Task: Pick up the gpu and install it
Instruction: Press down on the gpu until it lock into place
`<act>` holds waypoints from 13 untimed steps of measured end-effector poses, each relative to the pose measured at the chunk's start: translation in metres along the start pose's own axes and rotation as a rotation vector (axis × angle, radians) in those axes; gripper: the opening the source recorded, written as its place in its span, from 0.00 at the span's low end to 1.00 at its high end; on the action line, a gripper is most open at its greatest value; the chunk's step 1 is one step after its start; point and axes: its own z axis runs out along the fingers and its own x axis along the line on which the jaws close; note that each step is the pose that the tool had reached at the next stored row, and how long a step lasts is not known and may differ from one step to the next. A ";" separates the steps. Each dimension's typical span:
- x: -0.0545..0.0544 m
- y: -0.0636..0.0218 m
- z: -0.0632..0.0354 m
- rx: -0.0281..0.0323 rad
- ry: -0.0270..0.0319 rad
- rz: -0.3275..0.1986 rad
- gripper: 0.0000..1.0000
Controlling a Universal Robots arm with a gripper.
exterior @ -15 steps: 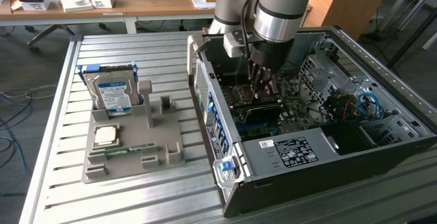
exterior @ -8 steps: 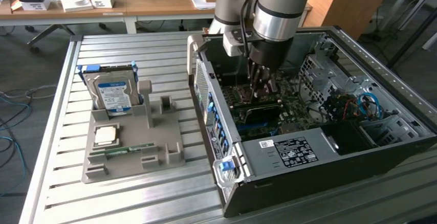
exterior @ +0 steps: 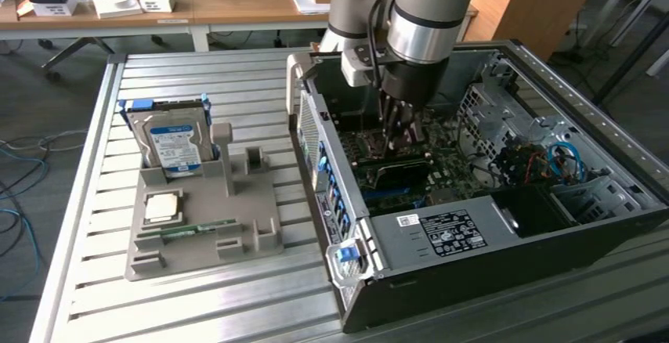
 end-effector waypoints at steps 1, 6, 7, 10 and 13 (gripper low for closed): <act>0.000 0.0000 0.0005 0.0001 -0.0001 0.000 0.11; 0.000 0.0001 0.0009 -0.0001 -0.0009 0.000 0.11; 0.000 0.0001 0.0010 -0.0001 -0.0014 0.000 0.11; 0.000 0.0001 0.0024 0.0000 -0.0032 0.000 0.11; 0.000 0.0002 0.0041 -0.0001 -0.0037 0.000 0.11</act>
